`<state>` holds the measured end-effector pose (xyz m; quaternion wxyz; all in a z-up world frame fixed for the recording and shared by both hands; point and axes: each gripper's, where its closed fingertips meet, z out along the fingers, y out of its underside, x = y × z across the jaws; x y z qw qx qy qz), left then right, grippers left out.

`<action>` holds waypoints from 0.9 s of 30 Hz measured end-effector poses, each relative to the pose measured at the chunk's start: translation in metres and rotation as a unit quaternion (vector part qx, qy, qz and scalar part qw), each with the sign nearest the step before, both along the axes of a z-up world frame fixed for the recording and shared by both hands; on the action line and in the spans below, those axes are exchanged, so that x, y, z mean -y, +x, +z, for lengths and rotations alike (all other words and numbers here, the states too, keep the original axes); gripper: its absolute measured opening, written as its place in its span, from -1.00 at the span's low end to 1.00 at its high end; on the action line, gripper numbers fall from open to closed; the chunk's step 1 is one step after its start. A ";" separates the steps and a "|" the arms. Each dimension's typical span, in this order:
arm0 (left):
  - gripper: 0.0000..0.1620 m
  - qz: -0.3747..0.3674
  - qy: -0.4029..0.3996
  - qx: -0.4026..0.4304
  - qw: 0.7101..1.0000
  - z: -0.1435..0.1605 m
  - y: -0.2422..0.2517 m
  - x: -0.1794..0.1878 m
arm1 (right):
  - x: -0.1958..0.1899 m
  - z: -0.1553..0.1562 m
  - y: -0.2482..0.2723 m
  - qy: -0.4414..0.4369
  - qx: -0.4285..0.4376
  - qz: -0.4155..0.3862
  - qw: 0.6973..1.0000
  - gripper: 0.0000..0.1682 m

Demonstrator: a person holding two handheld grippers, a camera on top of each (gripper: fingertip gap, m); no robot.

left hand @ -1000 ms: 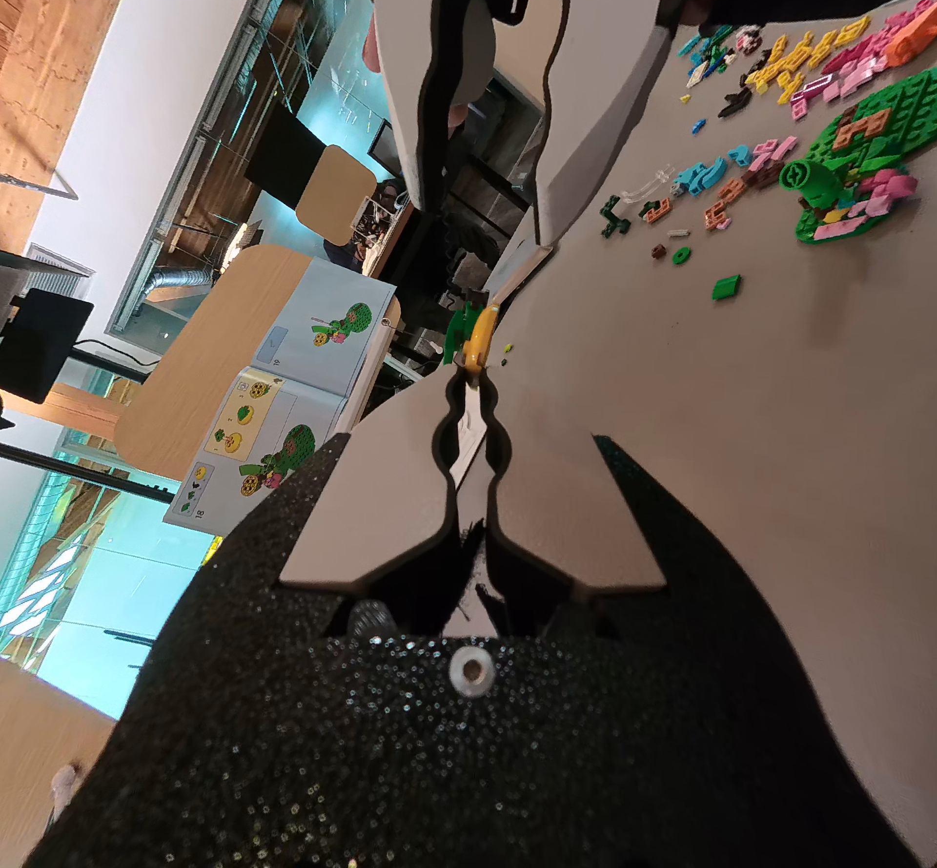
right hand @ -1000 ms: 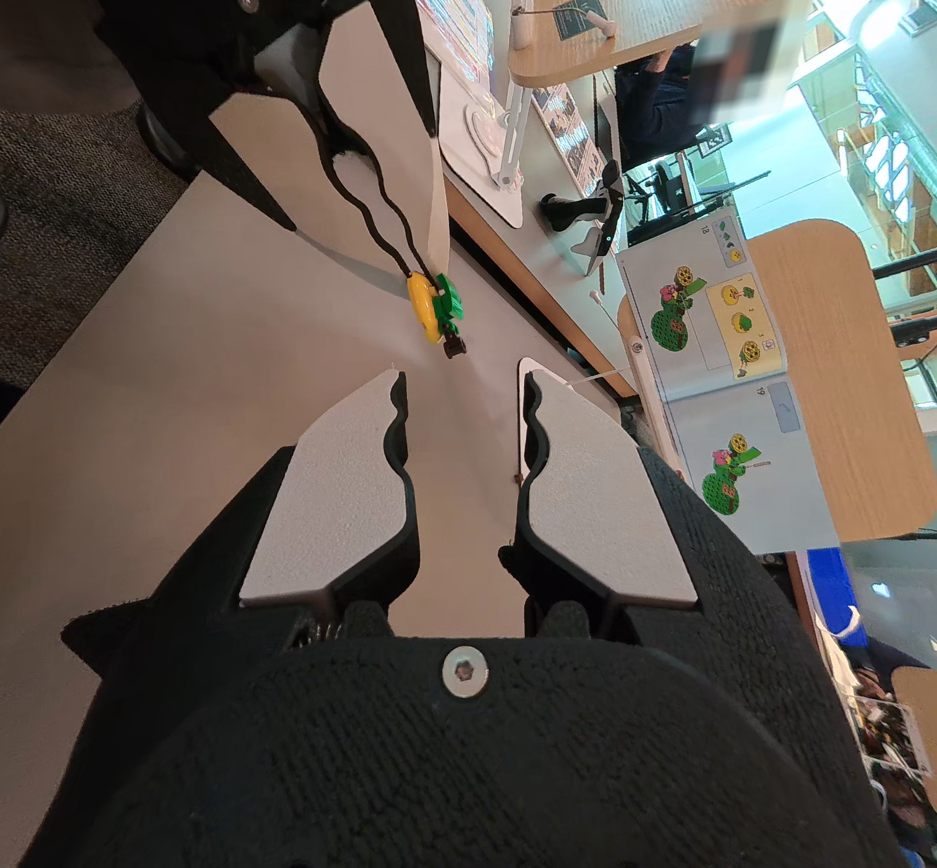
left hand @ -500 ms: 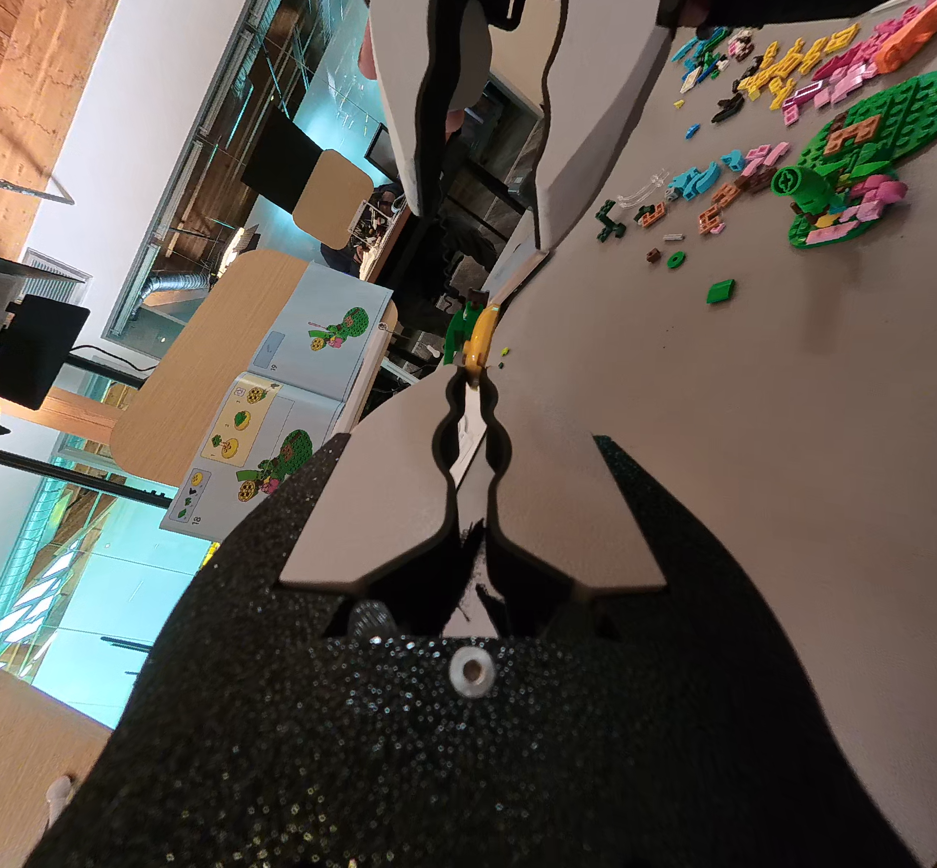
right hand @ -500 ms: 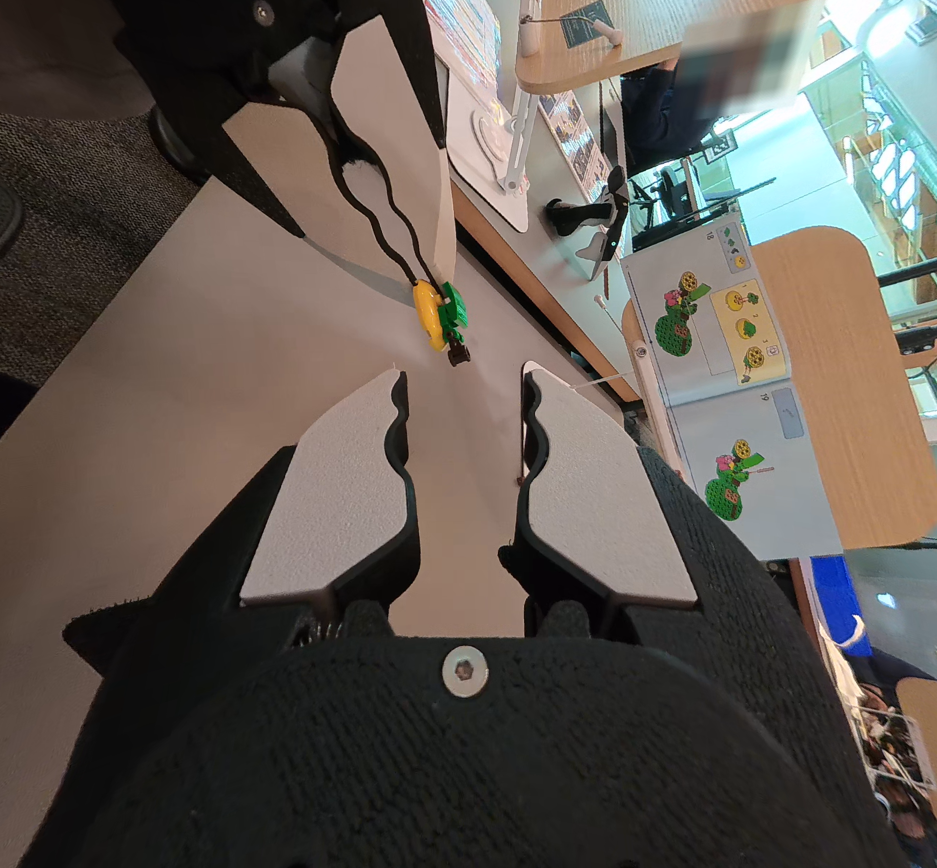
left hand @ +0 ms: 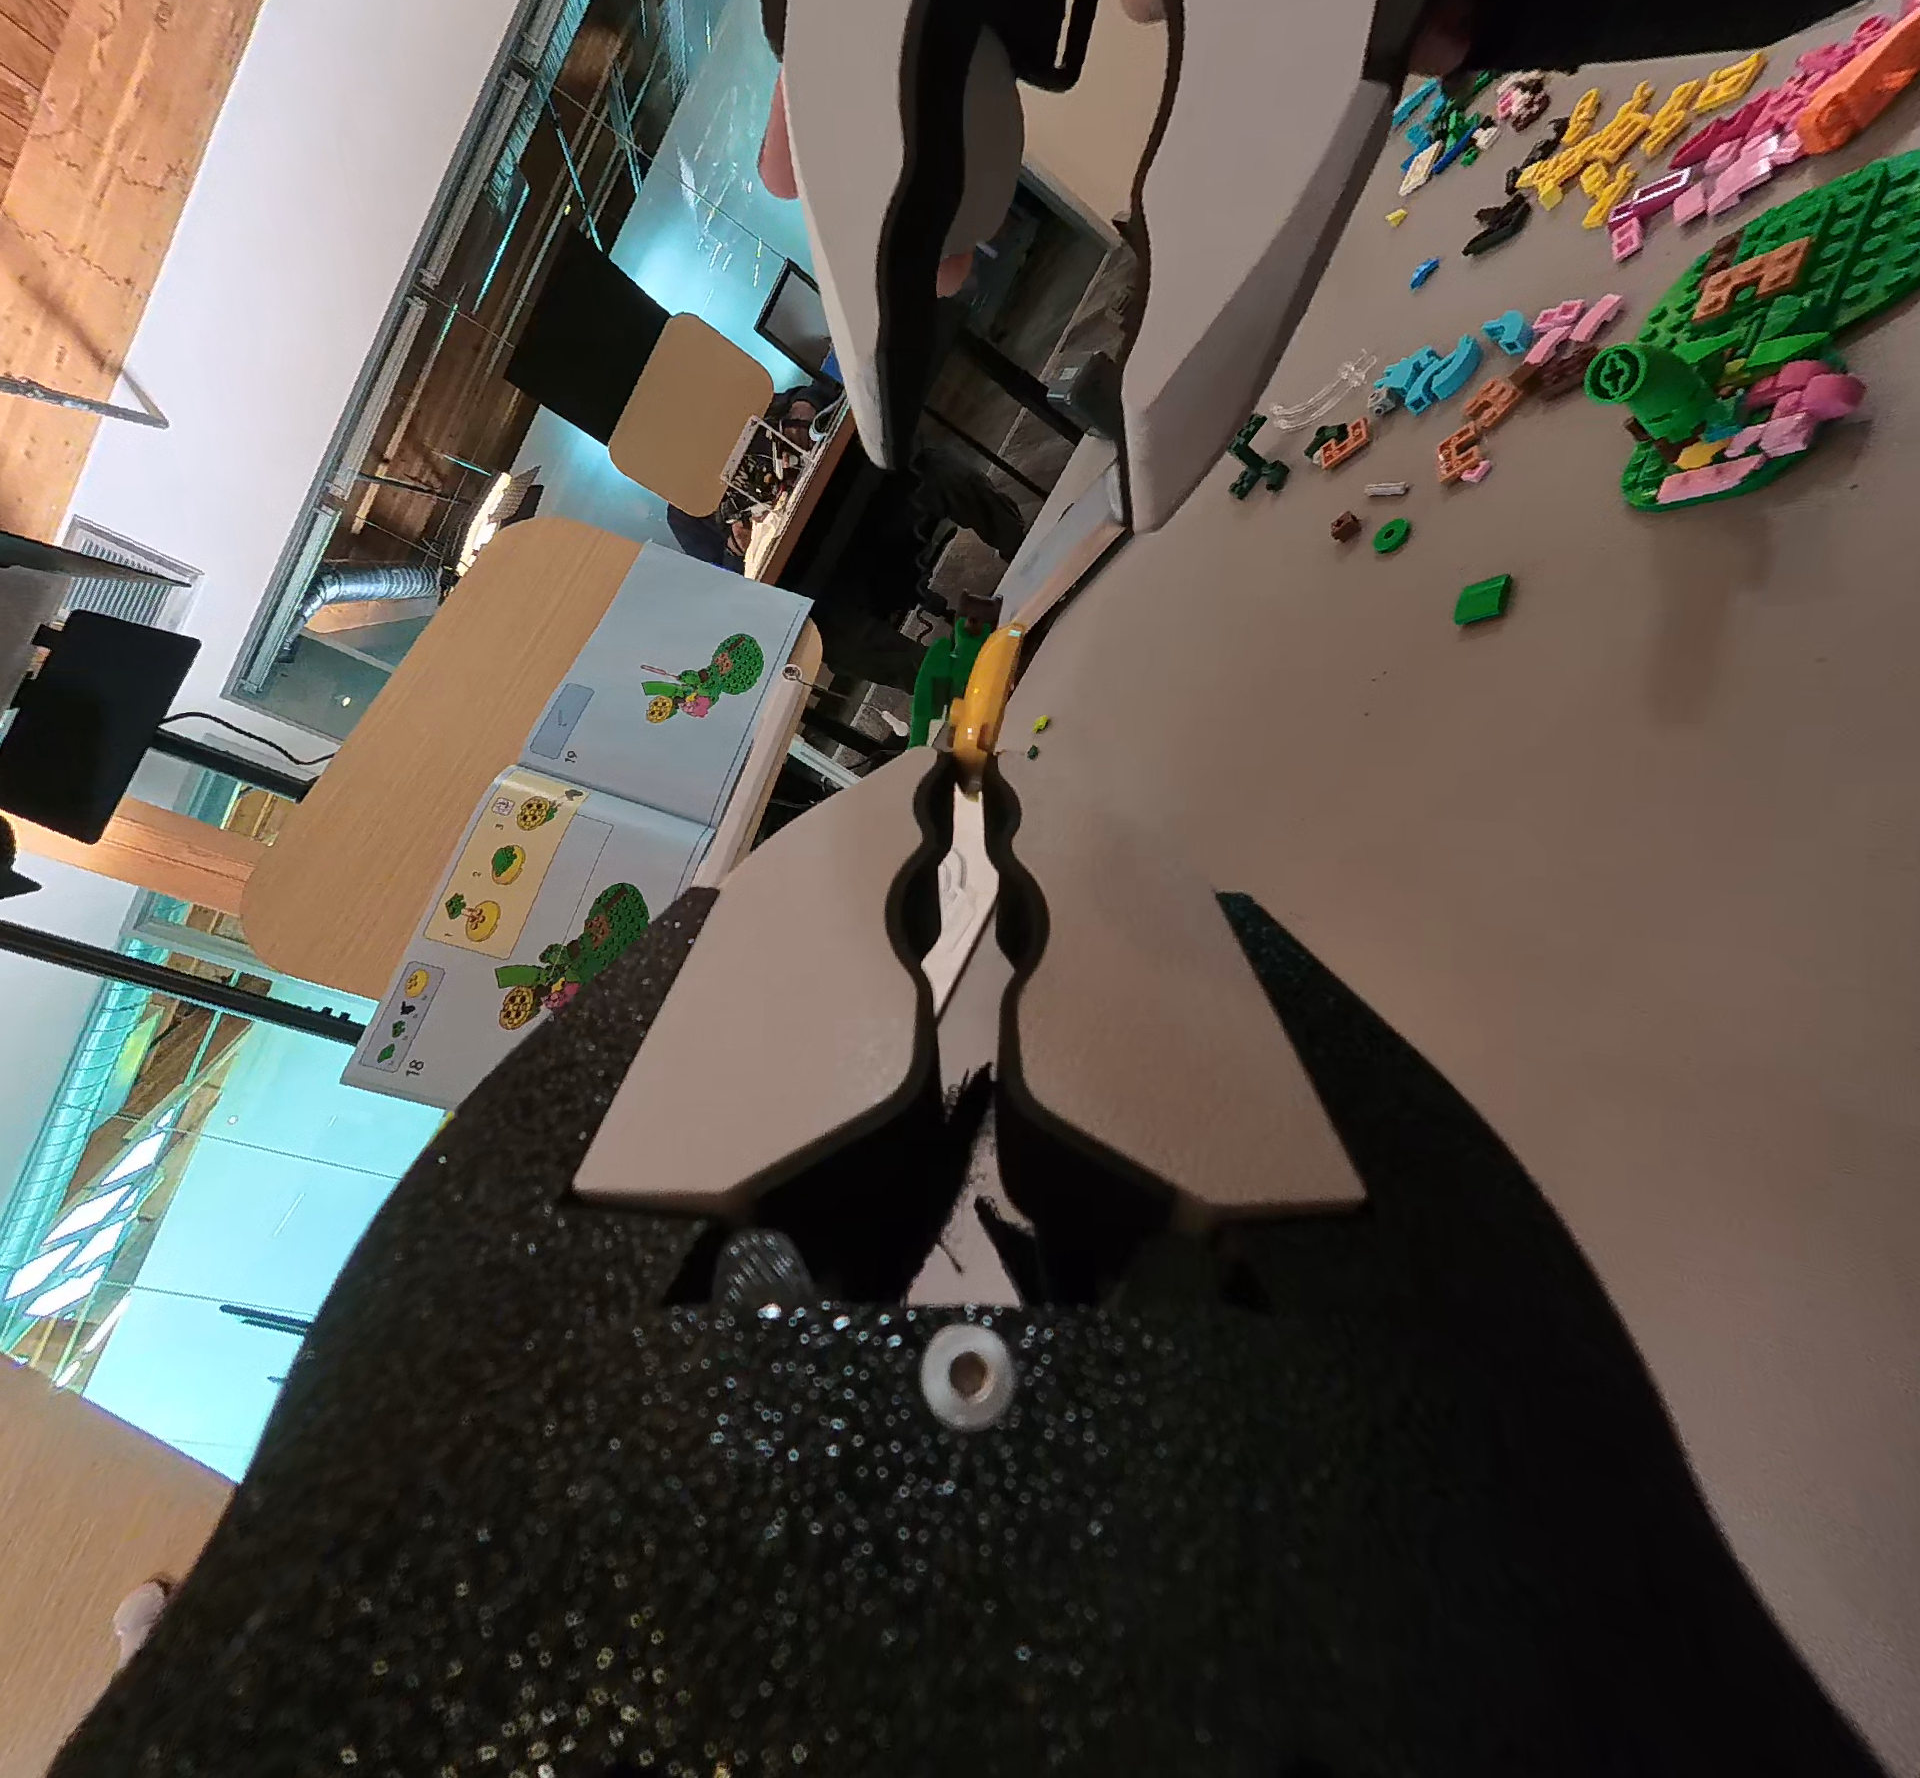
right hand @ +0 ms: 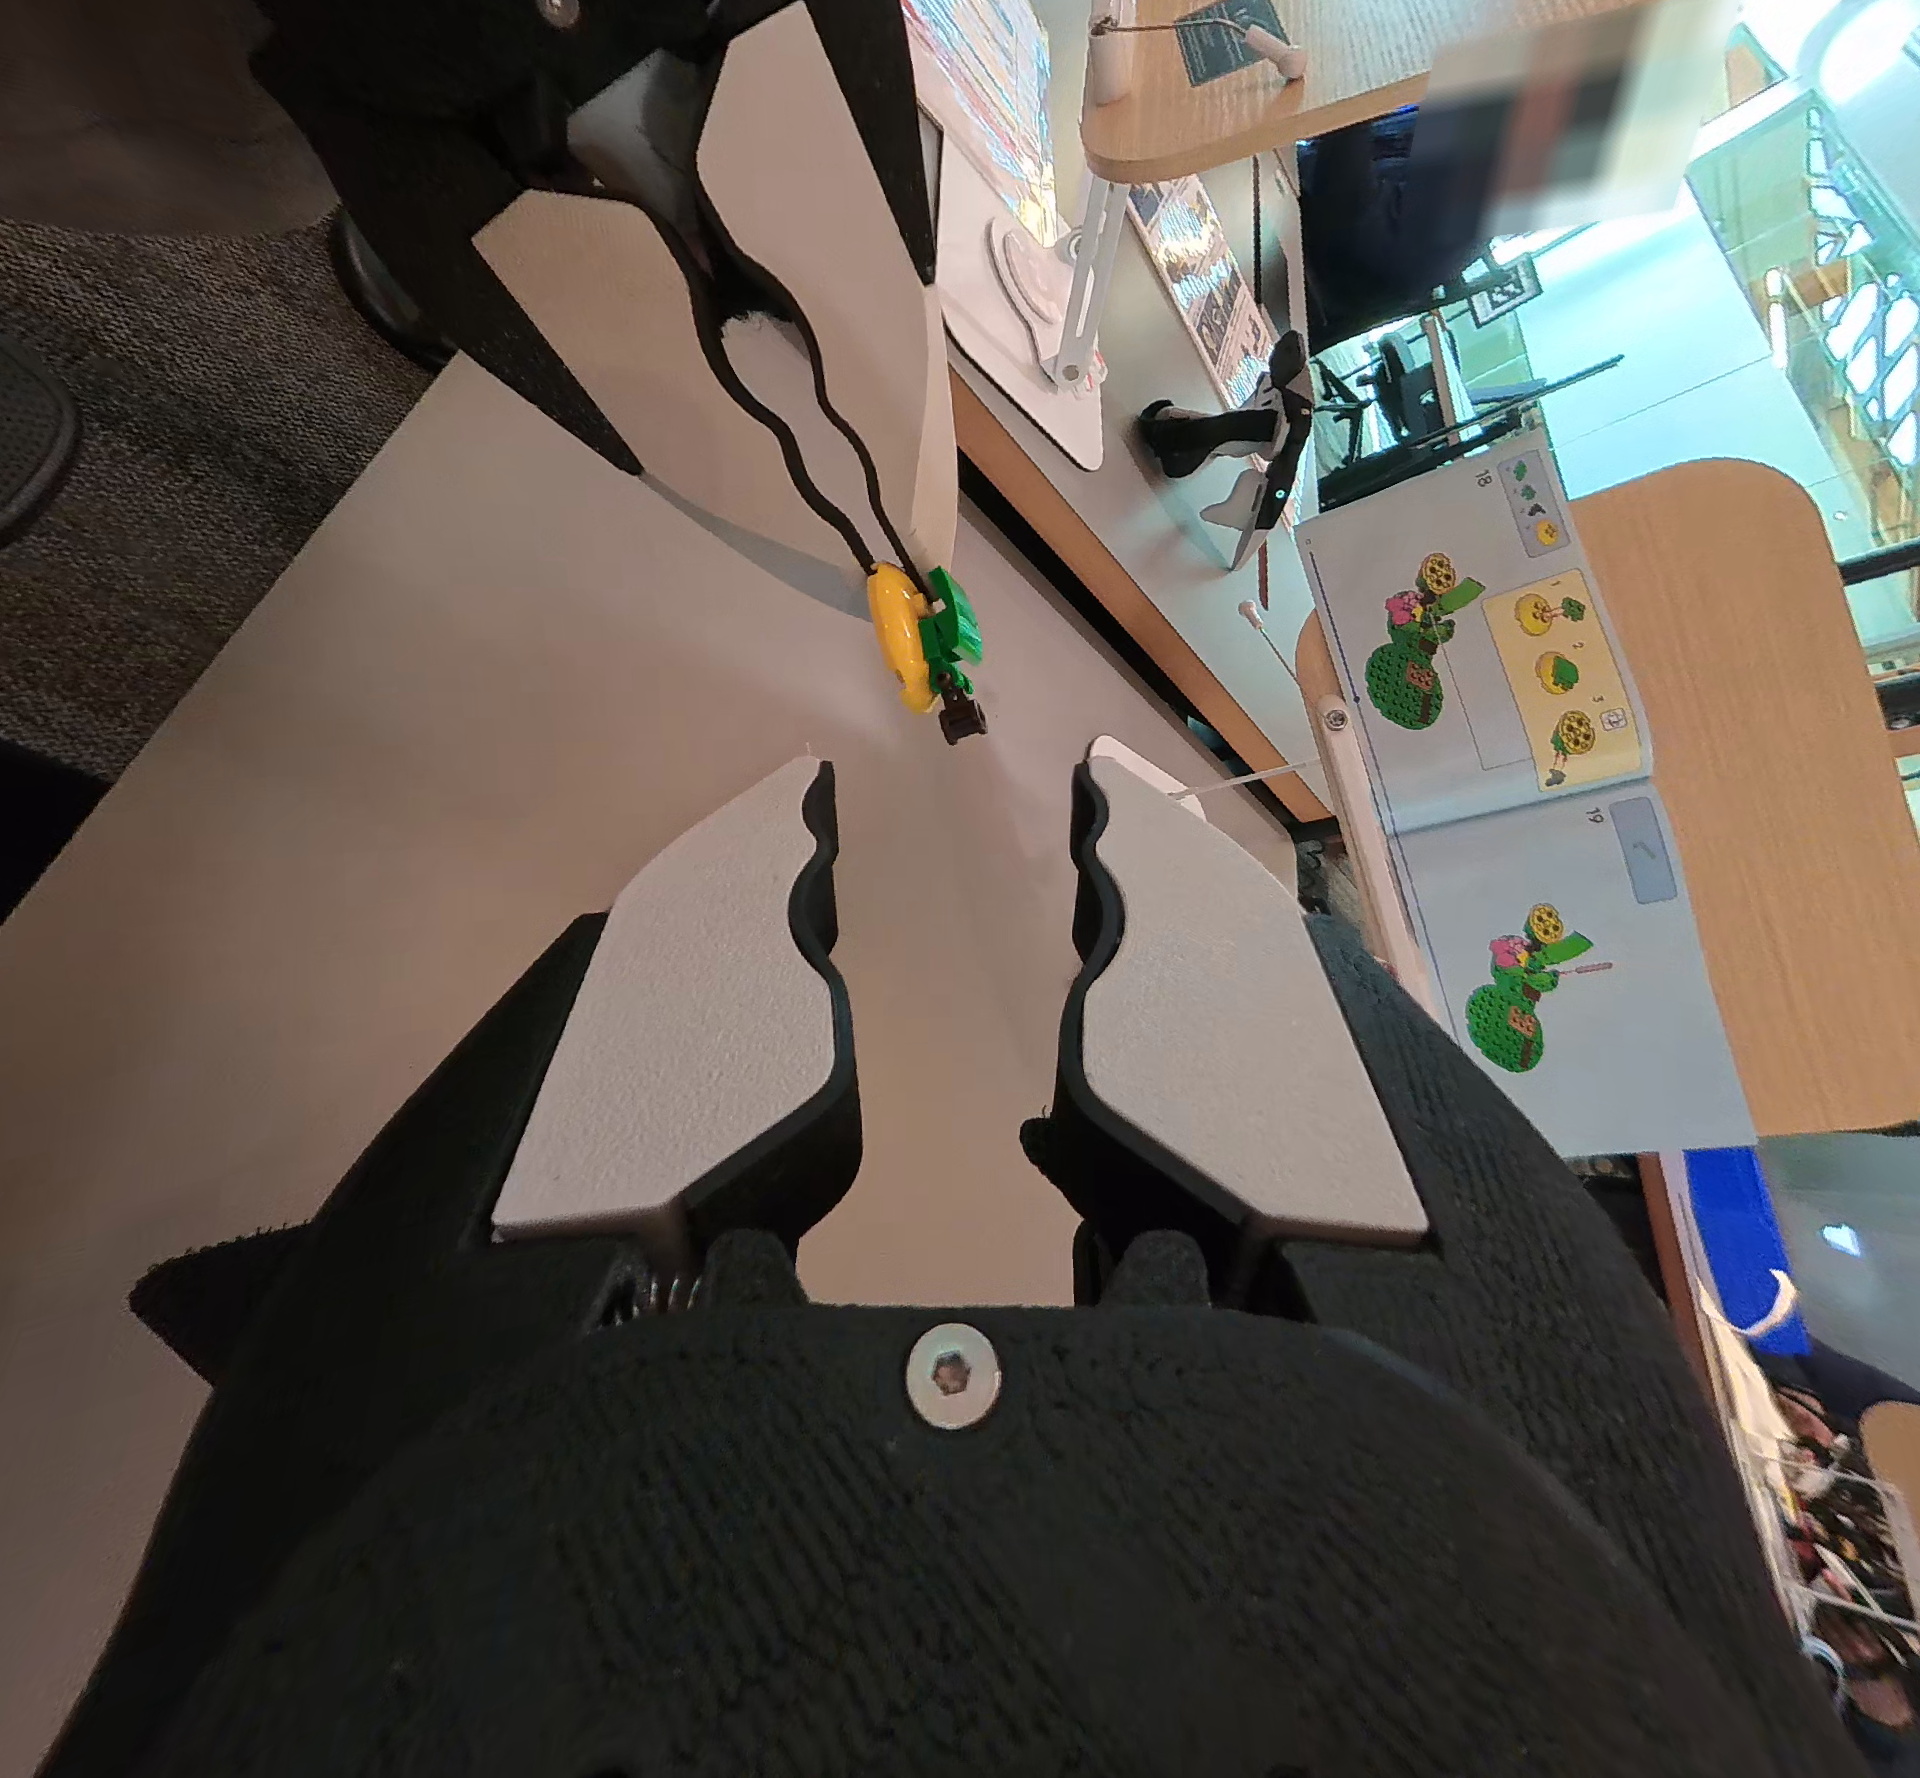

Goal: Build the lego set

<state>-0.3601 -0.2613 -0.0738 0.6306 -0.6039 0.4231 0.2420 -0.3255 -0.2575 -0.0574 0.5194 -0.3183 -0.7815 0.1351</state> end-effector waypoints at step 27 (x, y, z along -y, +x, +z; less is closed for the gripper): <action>-0.95 -0.113 0.067 -0.117 0.984 0.002 0.077 0.014 | 0.024 -0.010 0.048 -0.232 0.343 0.000 0.910 -0.67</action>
